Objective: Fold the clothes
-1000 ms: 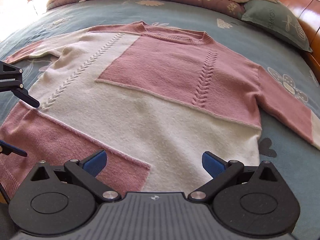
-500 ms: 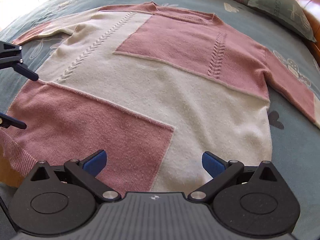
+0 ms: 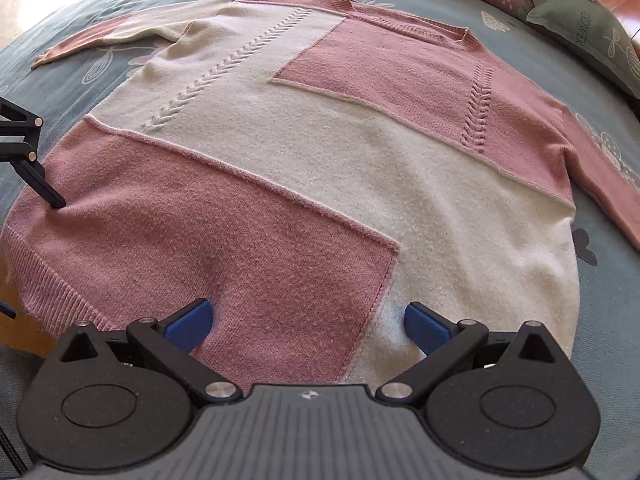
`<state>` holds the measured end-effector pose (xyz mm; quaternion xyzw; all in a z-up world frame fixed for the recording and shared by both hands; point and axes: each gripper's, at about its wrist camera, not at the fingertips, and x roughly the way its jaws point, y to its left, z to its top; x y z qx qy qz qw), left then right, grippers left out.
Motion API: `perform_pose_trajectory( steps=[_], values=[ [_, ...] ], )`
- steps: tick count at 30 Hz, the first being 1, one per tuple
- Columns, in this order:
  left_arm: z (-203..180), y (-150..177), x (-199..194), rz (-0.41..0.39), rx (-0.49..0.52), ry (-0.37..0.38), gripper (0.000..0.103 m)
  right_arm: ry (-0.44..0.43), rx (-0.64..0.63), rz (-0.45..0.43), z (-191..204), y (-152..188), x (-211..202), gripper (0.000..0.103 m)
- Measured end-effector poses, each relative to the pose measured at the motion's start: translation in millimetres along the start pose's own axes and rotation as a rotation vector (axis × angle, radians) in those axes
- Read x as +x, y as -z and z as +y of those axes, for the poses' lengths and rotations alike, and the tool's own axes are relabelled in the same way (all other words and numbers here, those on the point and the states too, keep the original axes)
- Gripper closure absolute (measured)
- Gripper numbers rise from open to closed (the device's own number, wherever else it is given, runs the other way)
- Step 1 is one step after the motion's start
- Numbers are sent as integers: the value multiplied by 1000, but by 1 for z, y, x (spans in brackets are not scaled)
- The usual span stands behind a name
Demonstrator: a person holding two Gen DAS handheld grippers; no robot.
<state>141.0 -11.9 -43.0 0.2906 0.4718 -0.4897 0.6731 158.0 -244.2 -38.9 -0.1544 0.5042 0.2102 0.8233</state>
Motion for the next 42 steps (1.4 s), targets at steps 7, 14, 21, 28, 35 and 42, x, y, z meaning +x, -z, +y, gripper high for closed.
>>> perform_pose_trajectory(
  steps=[7,14,21,28,35,42],
  values=[
    [47,-29,2,-126,-45,-196,18,55,52,-94,-5,-30,-2,0],
    [53,-21,15,-115,-75,-248,18,101,-72,-80,-4,-16,6,0],
    [31,8,-8,-29,-117,-206,17,3,-39,42,0,17,-10,0],
    [39,-20,-4,-85,-83,-239,17,7,-13,-34,-9,-11,-8,0],
    [42,4,4,7,-214,-192,14,-52,52,41,-11,19,-9,0],
    [55,-12,-9,-17,-181,-248,14,-22,206,7,-34,26,-30,0]
  ],
)
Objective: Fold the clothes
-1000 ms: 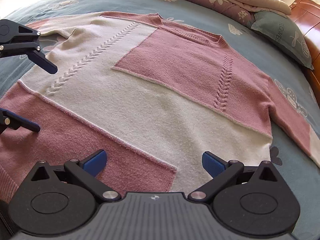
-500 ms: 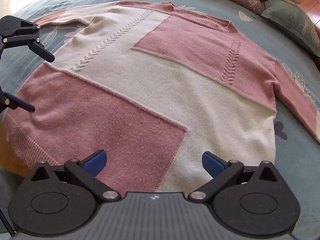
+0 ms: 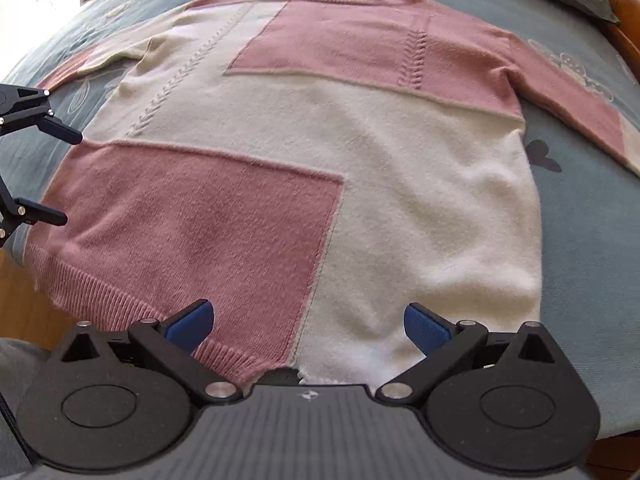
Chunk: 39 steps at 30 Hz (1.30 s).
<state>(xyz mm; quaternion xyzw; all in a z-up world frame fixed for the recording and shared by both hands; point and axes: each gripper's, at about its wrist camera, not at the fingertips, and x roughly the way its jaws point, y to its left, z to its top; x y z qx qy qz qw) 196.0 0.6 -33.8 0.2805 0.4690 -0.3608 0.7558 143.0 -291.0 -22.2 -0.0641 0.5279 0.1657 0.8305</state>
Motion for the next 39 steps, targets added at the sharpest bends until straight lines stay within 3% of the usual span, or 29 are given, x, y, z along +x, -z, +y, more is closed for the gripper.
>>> perform_pose_trajectory(
  steps=[5,12,19,22,28,32,36,39],
  values=[
    [11,-33,20,-54,-7,-24,14,65,110,-27,-30,-13,19,0],
    [17,-25,28,15,-21,-17,14,129,144,42,-57,40,-1,0],
    [18,-52,27,-38,5,-36,14,93,160,-32,-46,9,-2,0],
    [20,-60,35,-39,26,-39,14,65,175,0,-41,12,8,0],
    [25,-48,41,9,-33,-32,13,85,127,129,-34,60,-11,0],
    [28,-51,39,10,-82,-38,14,74,216,205,-45,70,-22,0],
    [26,-66,32,-61,-48,-55,14,120,142,68,-37,39,-33,0],
    [29,-81,37,-86,-50,-56,14,91,81,-30,-30,2,-17,0]
  ],
)
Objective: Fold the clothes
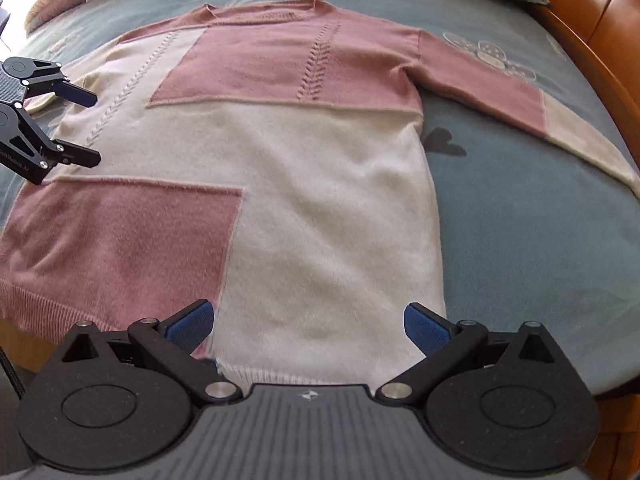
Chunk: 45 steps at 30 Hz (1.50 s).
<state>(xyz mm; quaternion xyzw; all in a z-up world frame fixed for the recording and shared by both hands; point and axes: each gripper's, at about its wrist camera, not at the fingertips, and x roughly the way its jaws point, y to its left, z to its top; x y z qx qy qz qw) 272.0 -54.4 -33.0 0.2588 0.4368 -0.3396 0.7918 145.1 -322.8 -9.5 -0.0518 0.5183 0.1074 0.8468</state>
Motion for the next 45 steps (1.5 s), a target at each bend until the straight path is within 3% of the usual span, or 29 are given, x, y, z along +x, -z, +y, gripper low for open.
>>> perform_pose_trajectory(
  steps=[4,7,9,12,14,17,23,27,31,33,40,45],
  values=[
    [5,-13,12,-15,-20,-3,14,-93,-53,-67,16,-46,32,0],
    [8,-12,22,10,-60,-6,14,-143,-33,-68,16,-64,51,0],
    [11,-6,24,34,-94,-9,14,-122,-4,-50,5,-67,60,0],
    [16,7,22,59,-164,-4,13,-7,101,-35,-31,-60,69,0],
    [18,14,19,65,-206,-5,13,-6,176,-51,-51,-59,65,0],
    [19,12,14,61,-235,-16,13,-13,165,-62,-43,-67,63,0],
    [36,-10,19,6,-293,-52,13,-77,16,-121,-11,-102,77,0],
    [51,-15,35,27,-331,-90,13,-60,15,-131,-17,-121,97,0],
    [66,2,39,77,-521,-112,10,-49,41,-120,-33,-124,103,0],
    [63,5,37,90,-530,-127,10,-53,33,-116,-32,-126,98,0],
    [65,-4,44,128,-586,-150,6,-53,28,-267,-34,-176,94,0],
    [64,-5,45,119,-587,-161,5,-86,93,-236,-49,-204,125,0]
  ],
)
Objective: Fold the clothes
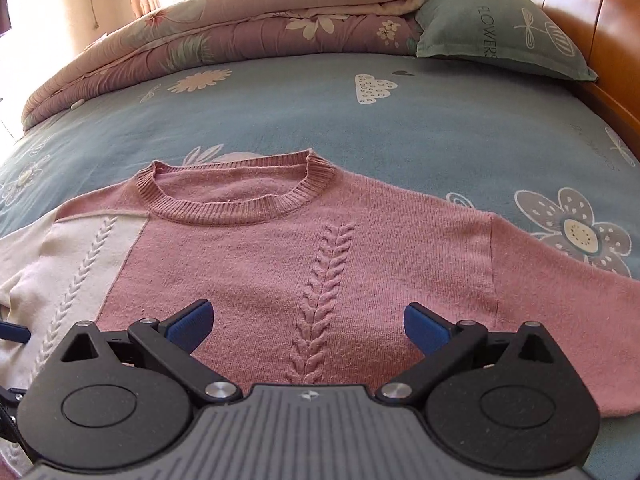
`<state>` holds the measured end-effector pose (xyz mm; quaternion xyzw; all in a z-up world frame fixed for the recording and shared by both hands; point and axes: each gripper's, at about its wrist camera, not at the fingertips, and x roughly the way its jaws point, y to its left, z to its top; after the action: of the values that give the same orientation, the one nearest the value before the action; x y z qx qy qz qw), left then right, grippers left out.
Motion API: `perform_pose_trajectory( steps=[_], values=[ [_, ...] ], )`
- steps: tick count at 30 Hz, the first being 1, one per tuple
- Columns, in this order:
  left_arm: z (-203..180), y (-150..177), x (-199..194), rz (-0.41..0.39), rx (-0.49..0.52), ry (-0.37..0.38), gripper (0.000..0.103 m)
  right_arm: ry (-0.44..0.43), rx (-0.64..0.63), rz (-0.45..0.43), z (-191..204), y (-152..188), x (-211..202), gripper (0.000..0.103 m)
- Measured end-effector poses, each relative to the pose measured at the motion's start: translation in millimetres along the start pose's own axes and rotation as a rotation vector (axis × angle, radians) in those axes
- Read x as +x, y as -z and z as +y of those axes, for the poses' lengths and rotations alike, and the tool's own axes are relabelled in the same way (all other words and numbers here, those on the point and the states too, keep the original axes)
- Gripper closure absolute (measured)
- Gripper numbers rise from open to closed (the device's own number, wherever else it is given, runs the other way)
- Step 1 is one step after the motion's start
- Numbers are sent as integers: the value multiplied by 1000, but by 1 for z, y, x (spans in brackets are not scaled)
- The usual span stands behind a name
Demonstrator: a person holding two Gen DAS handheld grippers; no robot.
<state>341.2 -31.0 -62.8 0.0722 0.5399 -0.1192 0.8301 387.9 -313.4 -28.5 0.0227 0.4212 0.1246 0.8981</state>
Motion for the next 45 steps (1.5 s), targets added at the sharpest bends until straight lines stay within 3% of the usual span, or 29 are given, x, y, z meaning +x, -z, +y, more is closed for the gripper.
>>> perform_pose_trajectory(
  steps=[4,10,13,15,17,19,23,29,32,35,41,45],
  values=[
    [1,1,-1,-8,3,6,4,10,-58,16,-15,16,12,0],
    [1,-8,-15,-66,20,16,6,20,-52,31,-19,-2,-7,0],
    [0,-13,-15,-89,75,28,6,-20,-35,99,-20,0,-4,0],
    [2,-12,-7,-54,96,16,6,15,-60,141,-25,8,7,0],
    [11,-9,1,8,60,7,5,25,-75,160,-27,9,9,0],
    [22,-10,-6,-17,0,33,7,16,-42,155,-27,0,1,0],
    [30,-24,-14,-92,-8,34,7,6,1,73,-32,-22,-6,0],
    [51,-62,10,-135,-101,48,7,26,101,71,-43,-42,44,0],
    [63,-70,29,-128,-127,25,7,107,33,21,-38,-41,61,0],
    [73,-77,41,-155,-124,-1,7,133,37,1,-43,-53,76,0],
    [88,-106,50,-177,-192,-11,7,184,55,27,-47,-78,95,0],
    [92,-118,38,-204,-256,60,7,119,53,45,-38,-73,71,0]
  ],
)
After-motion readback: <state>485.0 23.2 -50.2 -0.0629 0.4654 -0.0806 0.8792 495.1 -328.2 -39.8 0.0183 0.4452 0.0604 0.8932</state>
